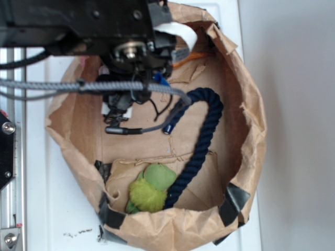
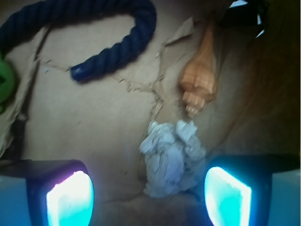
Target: Grab the white paper.
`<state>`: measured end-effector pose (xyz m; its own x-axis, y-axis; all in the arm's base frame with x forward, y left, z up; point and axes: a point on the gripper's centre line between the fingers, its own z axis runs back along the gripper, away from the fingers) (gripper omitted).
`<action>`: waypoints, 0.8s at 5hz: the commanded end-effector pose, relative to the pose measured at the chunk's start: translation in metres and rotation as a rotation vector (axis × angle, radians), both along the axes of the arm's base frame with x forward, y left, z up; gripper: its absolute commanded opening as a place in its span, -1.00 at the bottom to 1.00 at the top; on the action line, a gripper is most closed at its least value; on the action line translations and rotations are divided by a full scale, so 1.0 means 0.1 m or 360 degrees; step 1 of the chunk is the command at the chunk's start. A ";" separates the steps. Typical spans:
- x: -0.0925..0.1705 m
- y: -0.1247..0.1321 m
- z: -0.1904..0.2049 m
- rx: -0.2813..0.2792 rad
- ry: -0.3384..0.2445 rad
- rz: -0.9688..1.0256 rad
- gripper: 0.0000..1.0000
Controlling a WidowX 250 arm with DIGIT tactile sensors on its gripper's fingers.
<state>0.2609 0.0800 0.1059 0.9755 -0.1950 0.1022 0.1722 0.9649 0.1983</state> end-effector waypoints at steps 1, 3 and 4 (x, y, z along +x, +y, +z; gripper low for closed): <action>0.26 -0.04 0.07 0.0037 -0.0097 0.0041 1.00; 0.12 0.07 -0.19 0.0120 -0.0149 -0.0007 1.00; 0.15 0.08 -0.29 0.0155 -0.0173 0.0014 1.00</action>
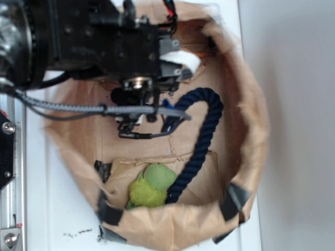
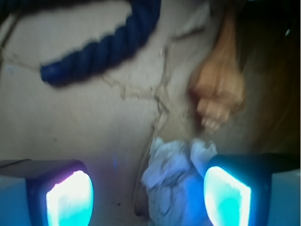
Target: Grab the white paper.
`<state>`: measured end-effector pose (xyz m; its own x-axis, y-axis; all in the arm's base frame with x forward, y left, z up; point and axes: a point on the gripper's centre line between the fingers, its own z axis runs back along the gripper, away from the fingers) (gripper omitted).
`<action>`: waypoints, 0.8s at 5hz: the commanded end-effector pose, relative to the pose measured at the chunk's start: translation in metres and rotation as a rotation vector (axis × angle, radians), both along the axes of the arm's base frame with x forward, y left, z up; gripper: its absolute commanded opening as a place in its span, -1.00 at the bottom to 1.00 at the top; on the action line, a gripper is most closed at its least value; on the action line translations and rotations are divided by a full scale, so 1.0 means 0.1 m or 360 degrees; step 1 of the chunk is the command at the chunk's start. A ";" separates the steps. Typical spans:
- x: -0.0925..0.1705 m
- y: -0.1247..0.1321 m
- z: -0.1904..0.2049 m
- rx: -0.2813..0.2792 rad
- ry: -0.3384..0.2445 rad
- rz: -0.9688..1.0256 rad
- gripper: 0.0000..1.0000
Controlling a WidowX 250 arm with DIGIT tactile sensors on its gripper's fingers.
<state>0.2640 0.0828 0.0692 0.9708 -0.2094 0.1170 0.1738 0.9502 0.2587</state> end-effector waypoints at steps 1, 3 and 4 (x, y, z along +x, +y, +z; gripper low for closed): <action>0.10 0.09 -0.03 0.0108 -0.0160 0.0009 1.00; 0.22 0.10 -0.13 0.0172 -0.0180 0.0079 1.00; 0.30 0.11 -0.17 0.0194 -0.0192 0.0102 1.00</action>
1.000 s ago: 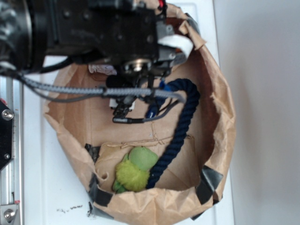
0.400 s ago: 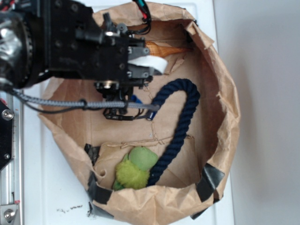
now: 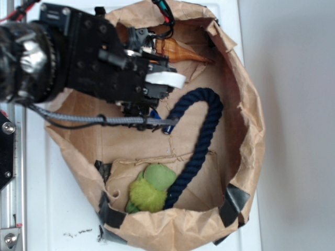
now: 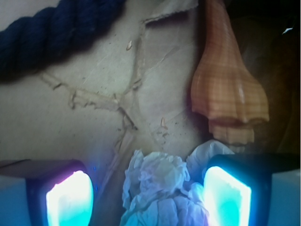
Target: Grab the white paper.
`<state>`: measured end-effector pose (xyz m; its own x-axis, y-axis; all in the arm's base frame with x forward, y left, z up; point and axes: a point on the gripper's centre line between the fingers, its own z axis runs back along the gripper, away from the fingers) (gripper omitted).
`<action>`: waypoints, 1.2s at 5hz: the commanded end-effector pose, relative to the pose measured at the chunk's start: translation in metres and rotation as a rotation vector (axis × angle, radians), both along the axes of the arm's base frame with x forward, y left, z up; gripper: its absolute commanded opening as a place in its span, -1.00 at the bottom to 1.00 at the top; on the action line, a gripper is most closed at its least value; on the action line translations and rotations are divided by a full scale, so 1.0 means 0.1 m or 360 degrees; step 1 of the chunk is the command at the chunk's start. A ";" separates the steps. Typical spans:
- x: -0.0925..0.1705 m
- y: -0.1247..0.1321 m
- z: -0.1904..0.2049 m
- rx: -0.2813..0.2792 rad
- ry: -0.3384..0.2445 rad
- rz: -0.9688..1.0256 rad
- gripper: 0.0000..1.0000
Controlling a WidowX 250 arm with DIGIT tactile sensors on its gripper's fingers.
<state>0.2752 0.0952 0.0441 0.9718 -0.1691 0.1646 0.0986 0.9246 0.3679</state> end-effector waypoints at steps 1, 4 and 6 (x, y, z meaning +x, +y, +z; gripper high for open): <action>0.16 -0.01 0.09 -0.0013 -0.0082 -0.0001 -1.00; 0.14 -0.03 0.12 -0.0026 -0.0097 0.0015 -1.00; 0.18 -0.02 0.18 -0.0054 -0.0094 0.0029 -1.00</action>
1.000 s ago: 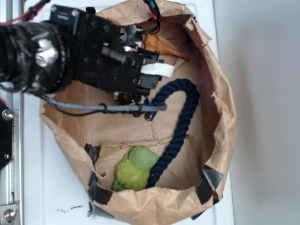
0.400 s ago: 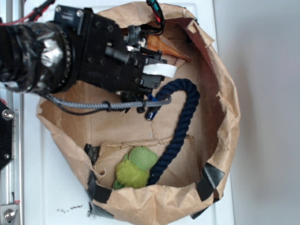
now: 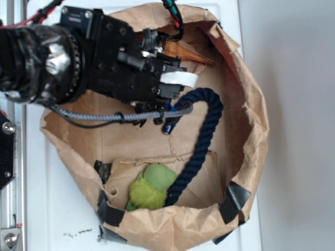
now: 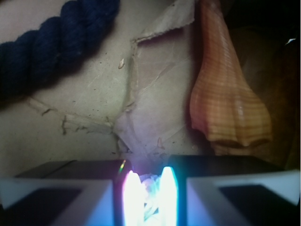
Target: Grab the white paper.
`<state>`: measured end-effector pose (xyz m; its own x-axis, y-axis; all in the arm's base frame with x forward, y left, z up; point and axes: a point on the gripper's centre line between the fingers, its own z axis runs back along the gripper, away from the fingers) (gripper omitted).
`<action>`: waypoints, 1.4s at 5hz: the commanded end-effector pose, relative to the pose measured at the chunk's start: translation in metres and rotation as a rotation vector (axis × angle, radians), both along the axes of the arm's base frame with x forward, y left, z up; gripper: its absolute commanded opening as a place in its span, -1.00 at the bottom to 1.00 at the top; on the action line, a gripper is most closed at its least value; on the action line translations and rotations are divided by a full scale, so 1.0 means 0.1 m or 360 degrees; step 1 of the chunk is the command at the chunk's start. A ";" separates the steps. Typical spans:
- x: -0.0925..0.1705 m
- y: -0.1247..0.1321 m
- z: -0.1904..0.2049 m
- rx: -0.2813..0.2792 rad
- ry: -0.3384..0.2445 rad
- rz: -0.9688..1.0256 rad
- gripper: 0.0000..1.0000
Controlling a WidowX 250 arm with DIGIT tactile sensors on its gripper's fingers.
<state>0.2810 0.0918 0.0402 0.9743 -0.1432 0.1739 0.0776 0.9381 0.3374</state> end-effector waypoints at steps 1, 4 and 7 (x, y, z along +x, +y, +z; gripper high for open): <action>0.06 -0.02 0.49 -0.0128 -0.0051 -0.0011 -1.00; -0.09 -0.18 1.67 -0.0456 0.0049 -0.0016 -1.00; -0.01 -0.38 1.83 -0.0576 -0.0092 0.0044 -1.00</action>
